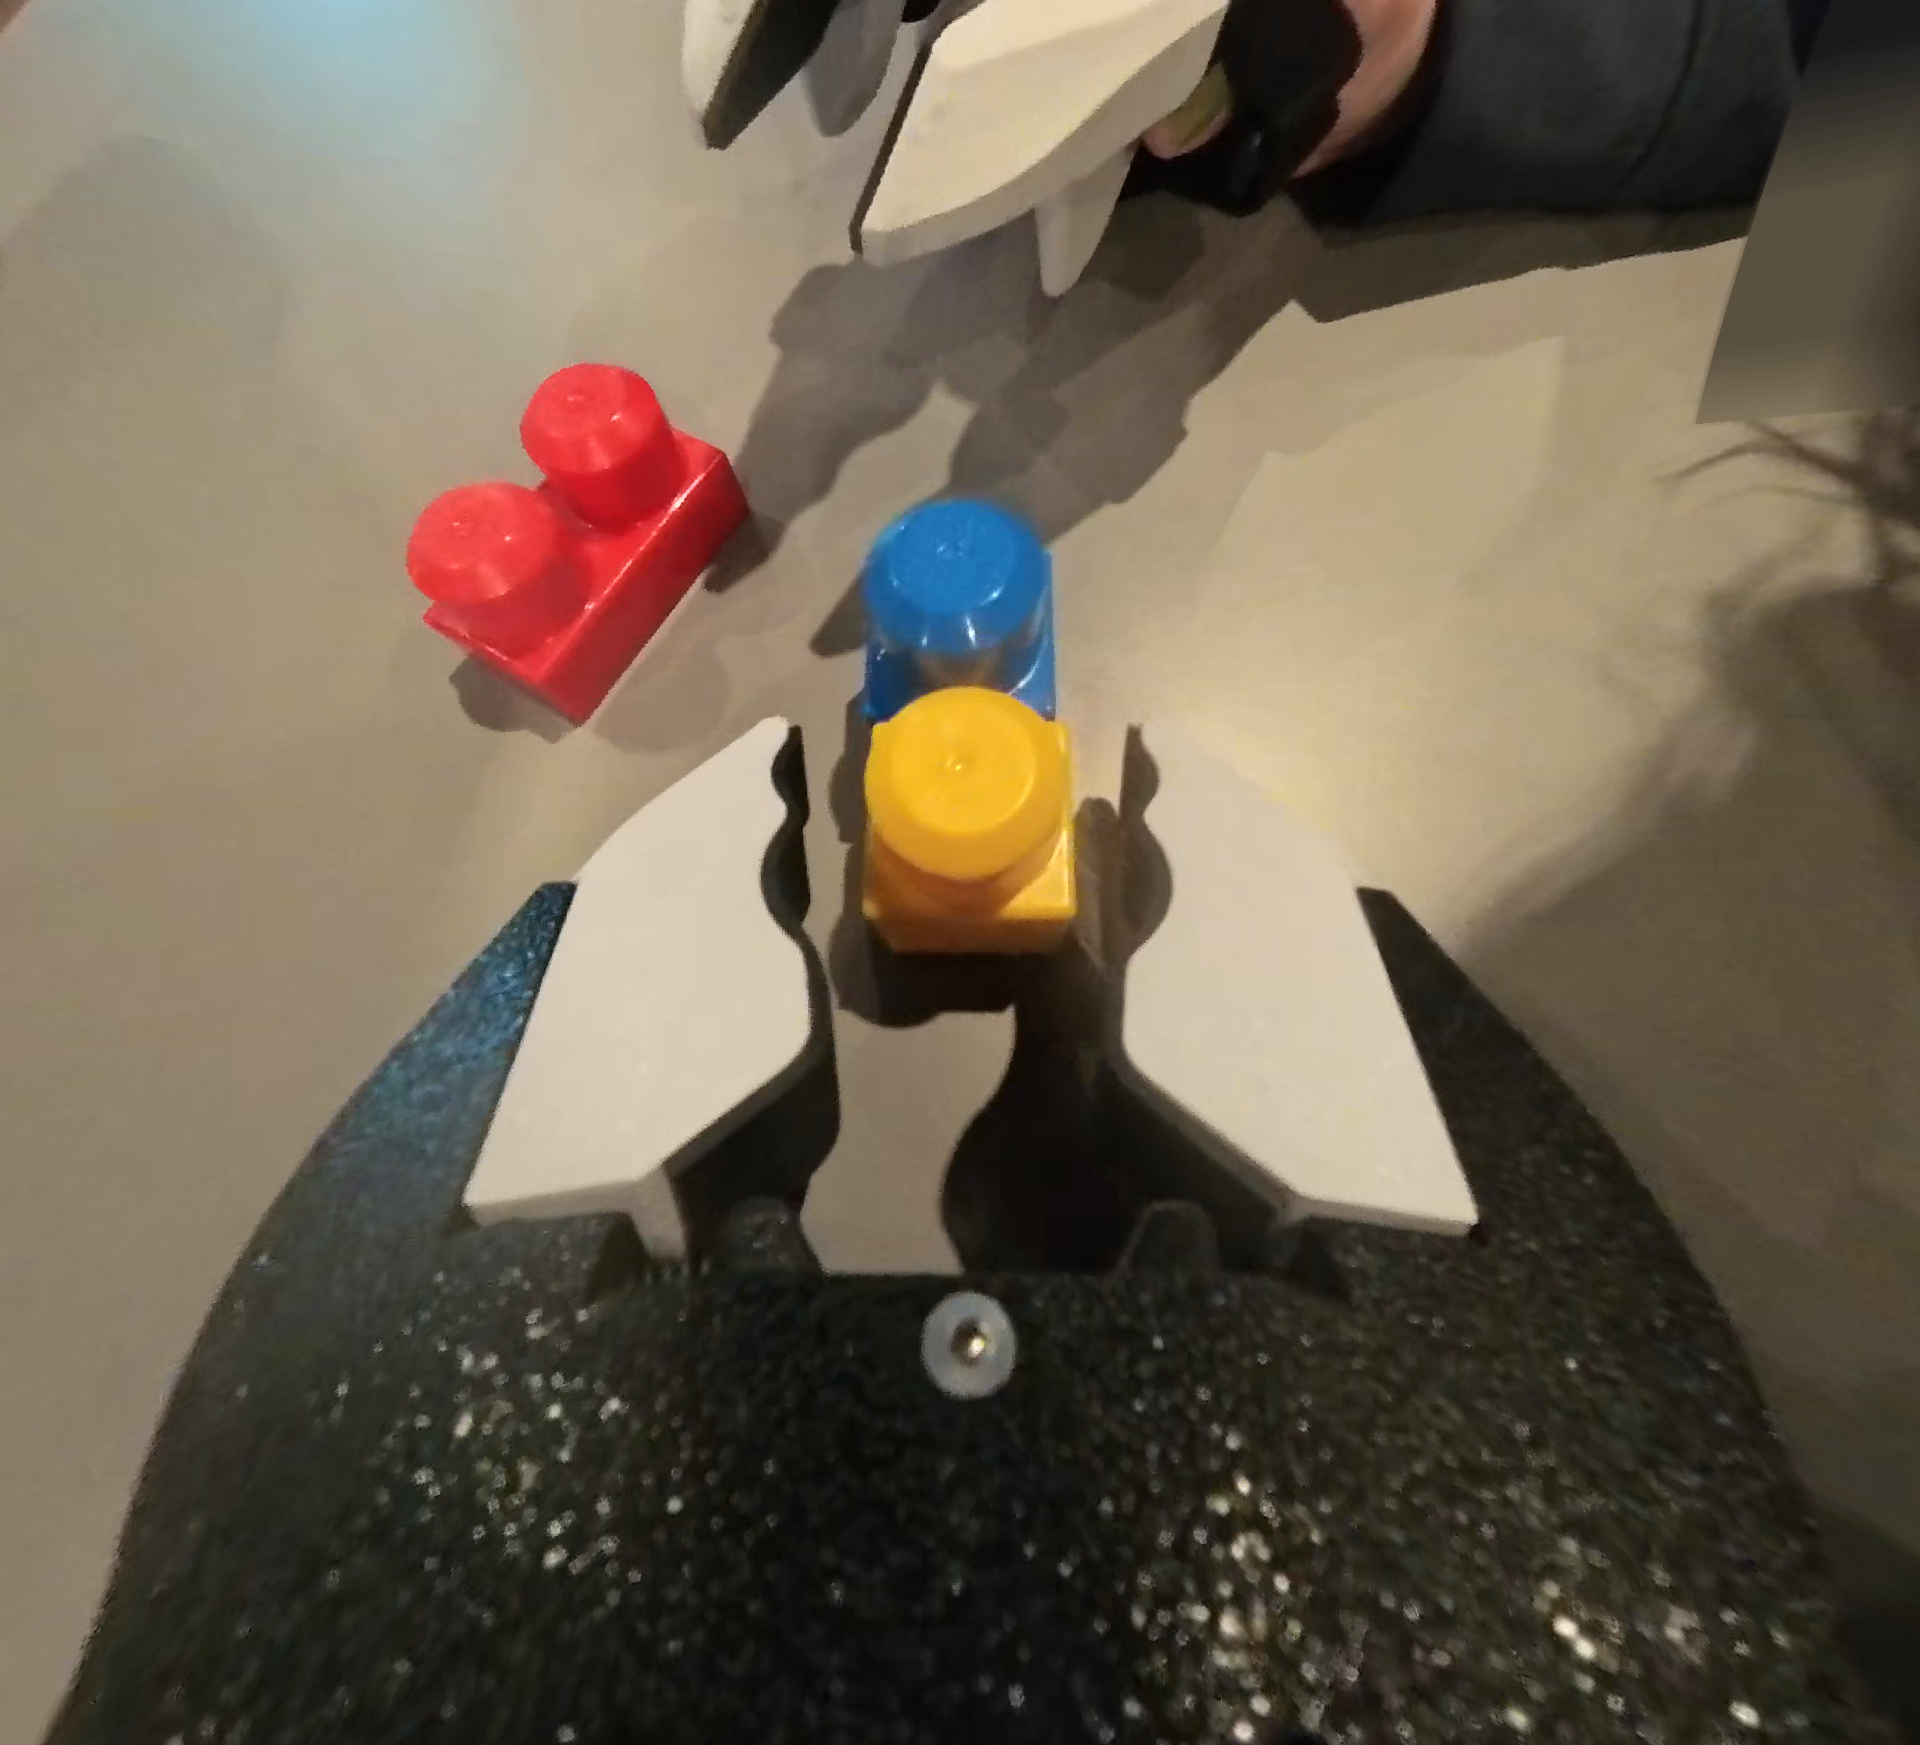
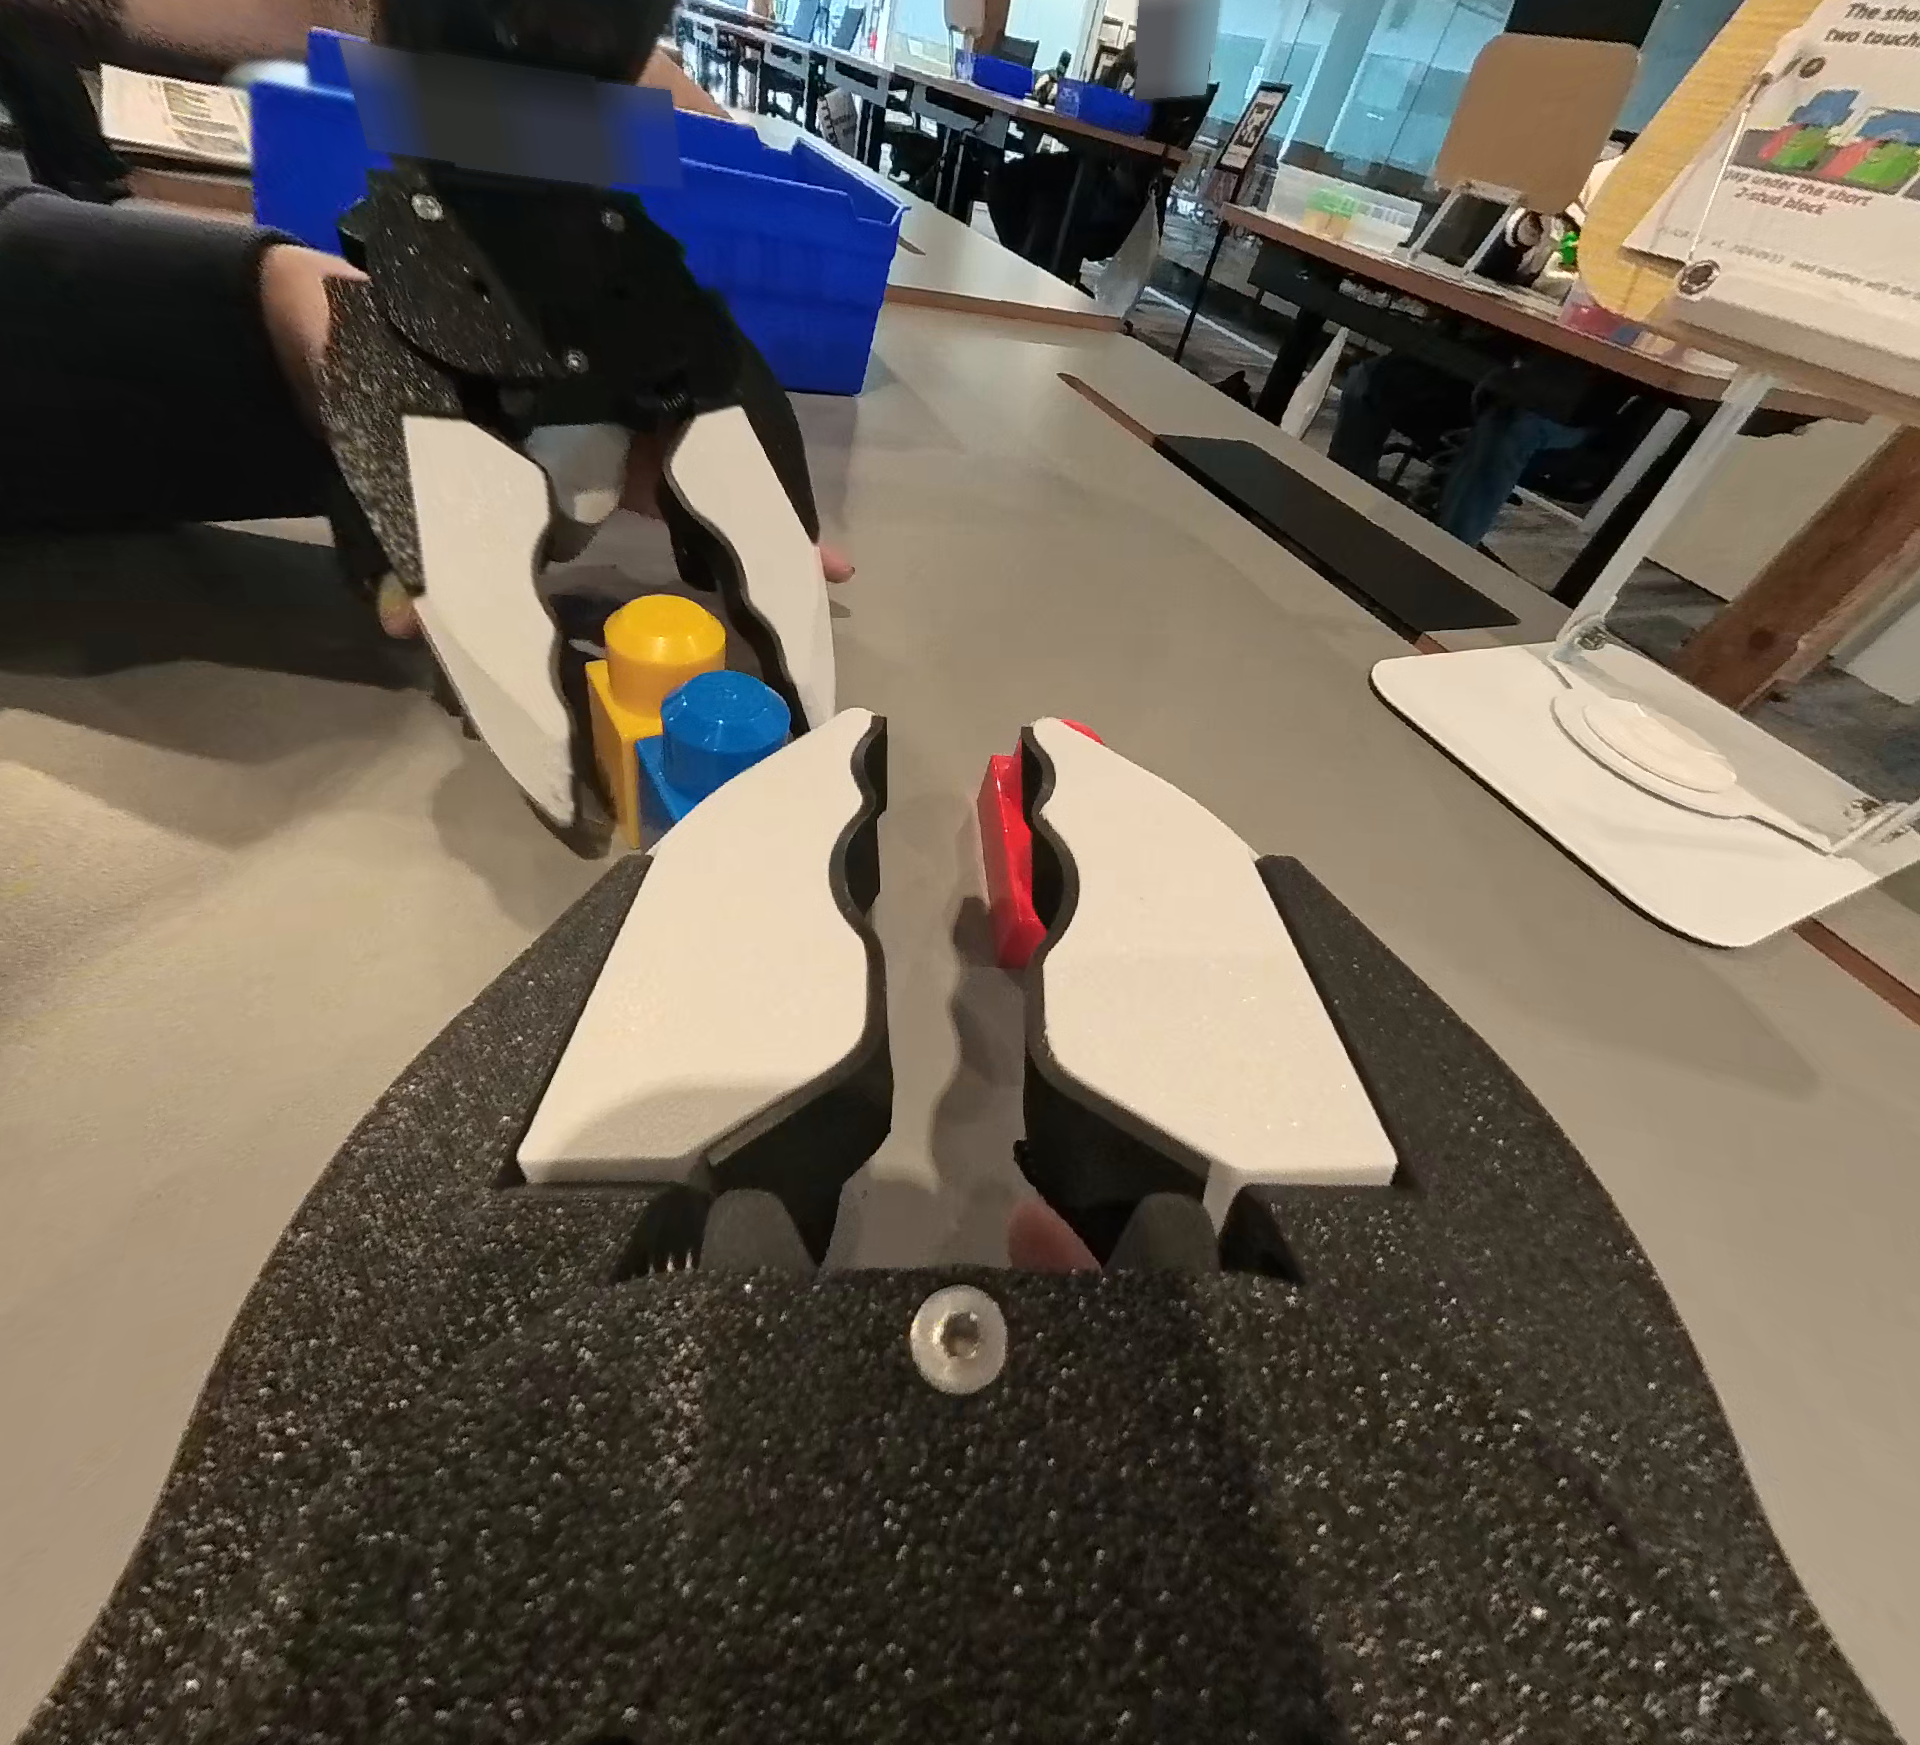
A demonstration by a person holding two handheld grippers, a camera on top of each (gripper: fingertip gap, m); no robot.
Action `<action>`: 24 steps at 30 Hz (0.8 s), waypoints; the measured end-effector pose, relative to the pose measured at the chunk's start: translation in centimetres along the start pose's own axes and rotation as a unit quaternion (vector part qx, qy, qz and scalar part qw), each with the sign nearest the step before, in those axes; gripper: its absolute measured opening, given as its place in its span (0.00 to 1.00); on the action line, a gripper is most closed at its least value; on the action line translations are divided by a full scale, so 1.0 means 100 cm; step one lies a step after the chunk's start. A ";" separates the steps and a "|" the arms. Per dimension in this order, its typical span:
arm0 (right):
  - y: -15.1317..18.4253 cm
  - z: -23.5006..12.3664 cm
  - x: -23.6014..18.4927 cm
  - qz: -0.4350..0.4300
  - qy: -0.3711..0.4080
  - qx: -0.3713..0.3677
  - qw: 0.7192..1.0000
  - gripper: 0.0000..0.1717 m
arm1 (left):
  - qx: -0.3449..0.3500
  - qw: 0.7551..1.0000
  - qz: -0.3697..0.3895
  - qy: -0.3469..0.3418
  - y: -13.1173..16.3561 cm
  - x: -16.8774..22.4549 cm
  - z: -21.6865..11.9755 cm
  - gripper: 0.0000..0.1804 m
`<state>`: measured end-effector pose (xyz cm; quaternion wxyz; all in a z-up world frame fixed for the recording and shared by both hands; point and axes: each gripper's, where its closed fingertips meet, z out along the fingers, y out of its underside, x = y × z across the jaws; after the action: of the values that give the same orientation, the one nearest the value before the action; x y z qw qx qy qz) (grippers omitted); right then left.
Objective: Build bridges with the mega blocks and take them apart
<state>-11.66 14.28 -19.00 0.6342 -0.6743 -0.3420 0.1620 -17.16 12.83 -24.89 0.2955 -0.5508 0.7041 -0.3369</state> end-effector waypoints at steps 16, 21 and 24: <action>0.000 0.000 0.000 0.004 0.000 0.002 1.000 0.14 | -0.013 1.000 0.011 0.014 0.003 0.001 0.014 0.22; 0.000 0.000 0.000 0.004 -0.001 0.001 1.000 0.15 | -0.006 1.000 0.009 0.012 0.002 0.000 0.014 0.22; 0.000 0.000 0.000 0.004 0.000 0.001 1.000 0.15 | -0.005 1.000 0.013 0.010 0.001 0.000 0.014 0.22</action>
<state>-11.65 14.33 -18.99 0.6341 -0.6749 -0.3393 0.1653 -16.10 12.64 -25.85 0.2900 -0.5396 0.7159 -0.3350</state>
